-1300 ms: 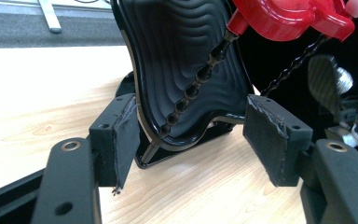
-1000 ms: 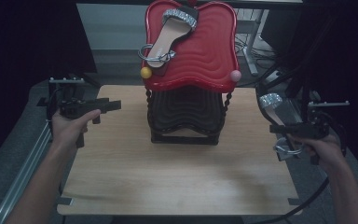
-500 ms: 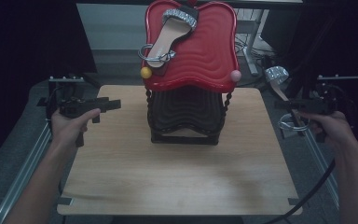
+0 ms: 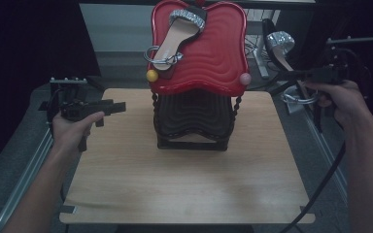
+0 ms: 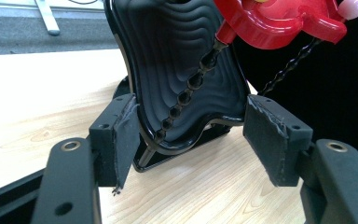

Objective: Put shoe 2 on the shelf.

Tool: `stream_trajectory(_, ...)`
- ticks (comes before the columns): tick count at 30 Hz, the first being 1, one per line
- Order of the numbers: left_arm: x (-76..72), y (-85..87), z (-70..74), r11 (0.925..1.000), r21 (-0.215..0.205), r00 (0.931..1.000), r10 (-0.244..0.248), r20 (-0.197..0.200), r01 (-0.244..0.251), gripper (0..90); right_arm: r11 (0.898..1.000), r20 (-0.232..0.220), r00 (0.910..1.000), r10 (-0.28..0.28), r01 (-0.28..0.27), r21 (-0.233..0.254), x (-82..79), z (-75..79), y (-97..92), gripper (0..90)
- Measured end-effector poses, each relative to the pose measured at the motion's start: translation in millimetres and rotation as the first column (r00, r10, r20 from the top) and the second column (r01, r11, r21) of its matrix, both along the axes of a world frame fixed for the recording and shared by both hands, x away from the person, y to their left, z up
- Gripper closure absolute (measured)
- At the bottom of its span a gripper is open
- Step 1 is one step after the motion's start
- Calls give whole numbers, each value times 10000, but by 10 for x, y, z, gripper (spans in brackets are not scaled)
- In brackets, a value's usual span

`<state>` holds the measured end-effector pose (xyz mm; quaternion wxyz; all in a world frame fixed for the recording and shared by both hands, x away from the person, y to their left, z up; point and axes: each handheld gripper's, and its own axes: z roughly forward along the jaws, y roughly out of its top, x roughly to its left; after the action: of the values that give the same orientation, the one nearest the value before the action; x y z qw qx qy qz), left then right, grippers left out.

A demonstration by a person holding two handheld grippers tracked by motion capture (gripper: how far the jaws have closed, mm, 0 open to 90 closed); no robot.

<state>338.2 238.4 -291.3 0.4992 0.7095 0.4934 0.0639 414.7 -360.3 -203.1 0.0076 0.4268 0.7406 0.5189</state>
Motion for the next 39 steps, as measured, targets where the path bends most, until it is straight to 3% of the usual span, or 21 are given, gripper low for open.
stream_trajectory(10,2,31,-28,10000,-65,10000,-2,-28,1,358,9997,123,9998,-151,153,-194,222,373,380,429)
stream_trajectory(24,13,44,-9,9999,-150,10000,-1,-14,1,357,9985,-58,9997,-253,250,-484,496,606,1025,429)
stream_trajectory(32,4,87,-35,9998,-190,10000,49,-49,-50,357,9983,-278,9991,-315,301,-503,629,586,1363,429)
stream_trajectory(36,5,124,-54,9998,-185,9999,97,-73,-98,357,9961,-466,9966,-676,647,-600,684,516,1476,429)
stream_trajectory(39,1,140,-68,9996,-242,9998,152,-89,-154,357,9891,-526,9911,-1222,1173,-888,720,455,1523,428)
